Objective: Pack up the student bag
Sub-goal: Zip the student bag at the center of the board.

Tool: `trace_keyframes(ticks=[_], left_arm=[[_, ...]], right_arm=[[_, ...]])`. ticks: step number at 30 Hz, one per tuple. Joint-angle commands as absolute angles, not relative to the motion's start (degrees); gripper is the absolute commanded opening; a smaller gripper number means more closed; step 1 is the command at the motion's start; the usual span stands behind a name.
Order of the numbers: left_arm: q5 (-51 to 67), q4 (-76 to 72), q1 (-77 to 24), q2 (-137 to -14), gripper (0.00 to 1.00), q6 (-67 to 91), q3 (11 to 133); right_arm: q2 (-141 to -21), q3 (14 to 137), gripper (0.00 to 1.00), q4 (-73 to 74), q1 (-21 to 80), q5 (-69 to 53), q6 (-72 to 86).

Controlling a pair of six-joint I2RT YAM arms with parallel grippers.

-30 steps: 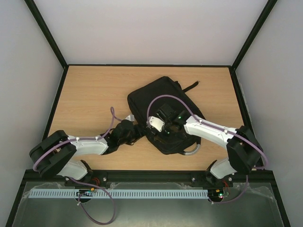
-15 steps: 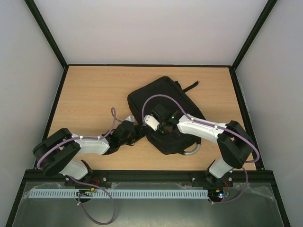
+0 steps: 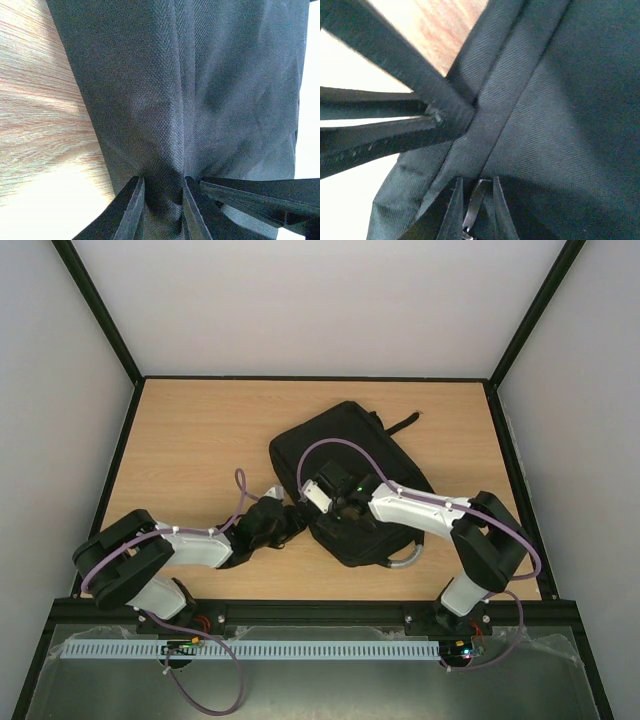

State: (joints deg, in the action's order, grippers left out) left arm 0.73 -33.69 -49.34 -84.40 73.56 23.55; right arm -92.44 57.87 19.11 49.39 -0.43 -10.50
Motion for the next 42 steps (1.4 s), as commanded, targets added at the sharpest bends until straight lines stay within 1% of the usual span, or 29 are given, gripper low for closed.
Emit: trace_keyframes(ticks=[1,3,7,12,15,16,24,29,37,42], left_arm=[[-0.8,-34.5,-50.0,-83.8,0.2,73.6,22.6],[-1.4,-33.8,-50.0,-83.2,0.2,73.5,22.6],[-2.3,-33.1,-50.0,-82.5,0.17,73.6,22.2],[-2.8,-32.8,-49.8,-82.8,0.11,73.6,22.0],[-2.8,-33.0,-49.5,-83.4,0.03,73.4,22.1],[-2.8,-33.0,-49.5,-83.7,0.02,73.4,22.2],[-2.5,-33.3,-49.4,-84.9,0.02,73.5,22.3],[-2.8,-32.3,-49.5,-84.3,0.02,73.3,22.3],[-3.6,-31.3,-49.4,-83.0,0.02,73.3,21.6],[-4.0,-30.6,-49.4,-82.2,0.02,73.0,21.4]], right_arm=[[-95.2,59.3,0.14,21.1,49.0,2.3,-9.1],[-95.4,59.9,0.08,22.2,49.0,1.1,-9.0],[-92.7,59.8,0.01,22.9,48.9,0.2,-8.8],[-85.2,58.3,0.01,23.4,47.9,-3.7,-9.2],[-80.5,55.6,0.01,22.0,46.5,-4.0,-8.5],[-79.2,54.6,0.01,21.4,45.7,-4.3,-8.2],[-71.7,48.4,0.01,16.8,37.3,-9.1,-7.4],[-69.7,47.0,0.01,14.9,32.6,-10.1,-7.3],[-66.2,45.6,0.01,13.4,27.9,-9.4,-6.8],[-66.4,45.8,0.01,13.5,24.9,-10.0,-7.7]])
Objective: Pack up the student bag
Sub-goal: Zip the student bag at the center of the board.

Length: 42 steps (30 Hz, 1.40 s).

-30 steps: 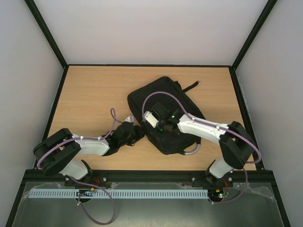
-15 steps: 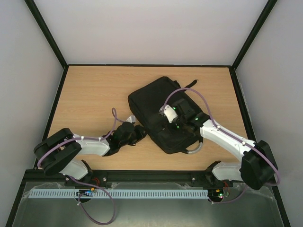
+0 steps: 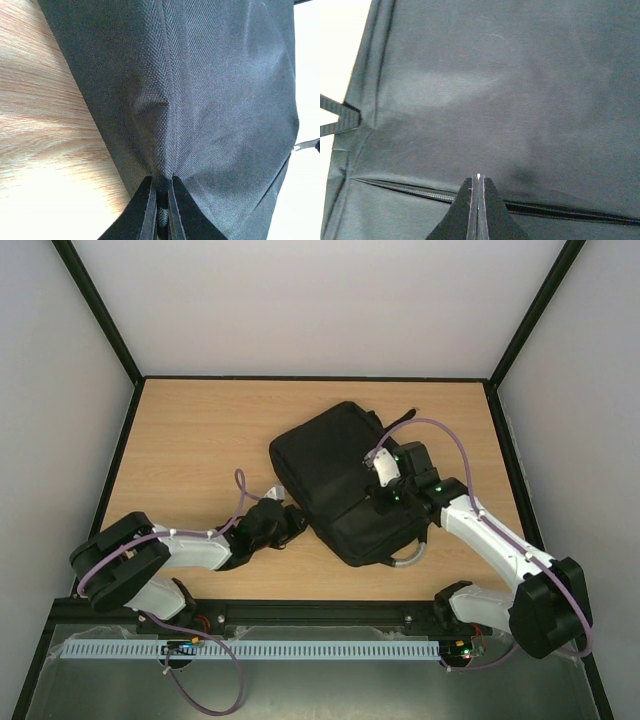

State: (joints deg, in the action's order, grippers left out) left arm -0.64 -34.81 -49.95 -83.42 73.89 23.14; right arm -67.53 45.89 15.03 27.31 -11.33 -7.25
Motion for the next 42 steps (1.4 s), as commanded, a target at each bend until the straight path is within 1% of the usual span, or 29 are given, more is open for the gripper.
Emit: trace_keyframes(ticks=[1,26,42], left_arm=[[-4.2,-30.3,-49.4,-82.0,0.02,72.9,21.5],[-4.9,-29.4,-49.5,-81.2,0.02,72.8,20.9],[-5.3,-29.3,-49.4,-81.1,0.02,72.6,20.5]], right_arm=[[-66.5,45.7,0.01,13.5,24.4,-10.1,-7.9],[-71.6,45.8,0.01,10.1,10.0,-15.1,-11.9],[-75.0,45.9,0.01,6.7,2.2,-15.1,-13.1]])
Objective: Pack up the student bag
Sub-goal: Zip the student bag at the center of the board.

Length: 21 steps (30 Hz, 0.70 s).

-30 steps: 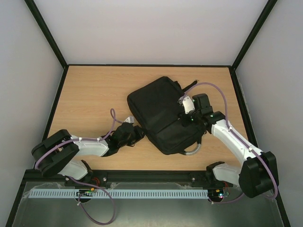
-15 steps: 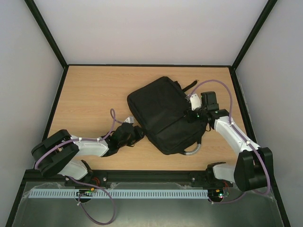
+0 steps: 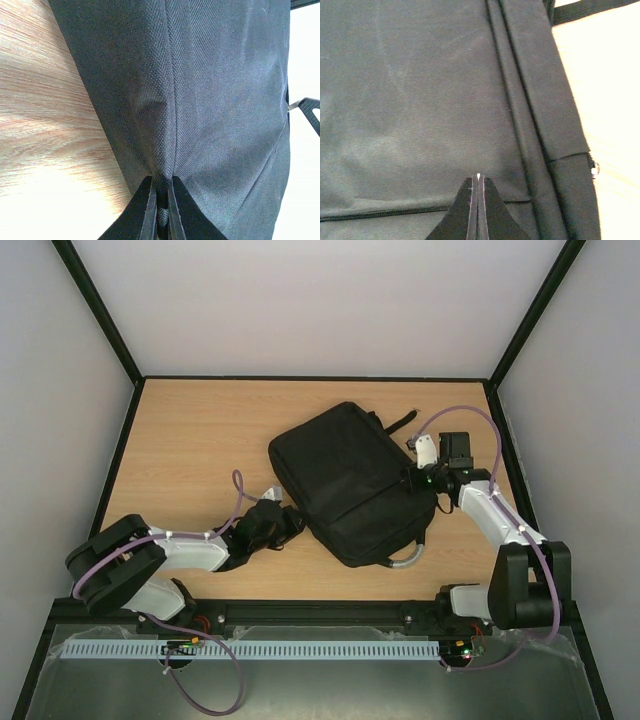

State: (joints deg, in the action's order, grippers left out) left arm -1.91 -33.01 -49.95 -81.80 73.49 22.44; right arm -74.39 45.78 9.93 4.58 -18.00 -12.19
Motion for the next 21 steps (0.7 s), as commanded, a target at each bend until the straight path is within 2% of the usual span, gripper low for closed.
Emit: trace_keyframes(ticks=[1,21], left_arm=[[-5.3,-29.2,-49.4,-81.0,0.02,72.6,20.5],[-5.6,-28.6,-49.3,-81.0,0.02,72.5,20.5]], right_arm=[[-75.1,45.9,0.01,6.5,1.8,-15.1,-13.0],[-77.0,46.2,0.01,5.4,-1.2,-14.4,-11.4]])
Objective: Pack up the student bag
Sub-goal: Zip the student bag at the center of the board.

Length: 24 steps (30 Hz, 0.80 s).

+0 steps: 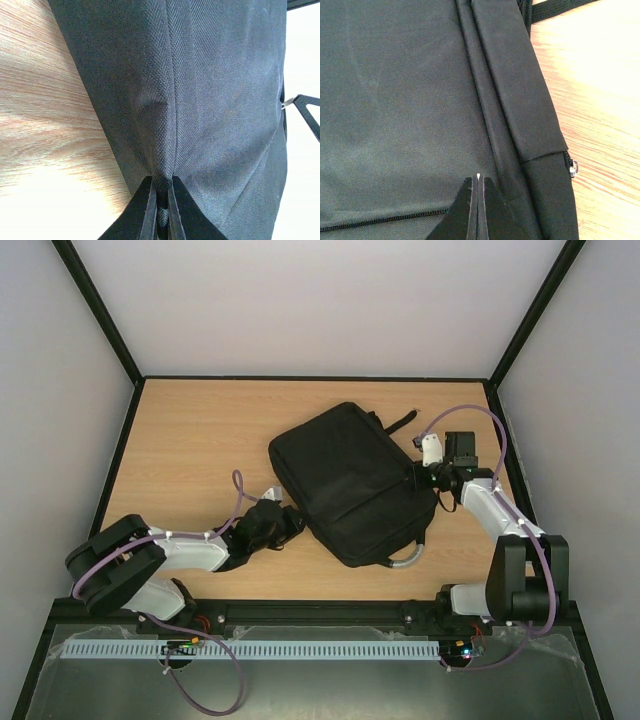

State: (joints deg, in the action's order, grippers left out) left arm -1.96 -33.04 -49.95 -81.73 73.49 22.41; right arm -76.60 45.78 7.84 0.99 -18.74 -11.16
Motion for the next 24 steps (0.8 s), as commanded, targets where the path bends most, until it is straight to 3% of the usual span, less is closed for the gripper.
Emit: trace_keyframes(ticks=[1,3,5,6,9,12,17,20,24], left_arm=[[-5.6,-28.4,-49.3,-81.0,0.02,72.2,20.6],[-5.5,-27.3,-49.2,-80.8,0.02,71.0,21.3],[-5.7,-24.9,-49.1,-80.0,0.05,68.7,22.9],[-5.9,-23.4,-48.9,-79.3,0.11,67.3,23.8],[-7.6,-15.9,-48.1,-76.3,0.47,62.0,27.8],[-9.5,-7.1,-46.8,-73.5,0.69,56.2,33.2],[-8.4,4.4,-41.5,-68.9,0.81,46.9,39.9],[-6.4,11.5,-37.2,-66.9,0.88,41.2,44.4],[-5.3,20.1,-32.0,-67.4,0.99,32.4,52.2]], right_arm=[[-76.9,46.4,0.01,6.2,-1.2,-15.7,-11.5],[-76.3,47.0,0.08,8.0,-1.2,-18.4,-11.7],[-75.3,47.9,0.23,10.3,-1.2,-20.6,-11.5],[-74.6,48.3,0.3,11.2,-1.2,-21.5,-11.4],[-72.5,49.8,0.46,15.0,-1.2,-23.7,-11.4],[-71.0,51.5,0.55,19.6,-1.2,-25.9,-12.1],[-68.7,54.1,0.72,24.9,-1.2,-25.0,-12.8],[-65.2,55.6,0.96,24.7,-1.2,-23.2,-12.2],[-60.1,57.6,0.99,21.7,-1.1,-25.3,-9.2]])
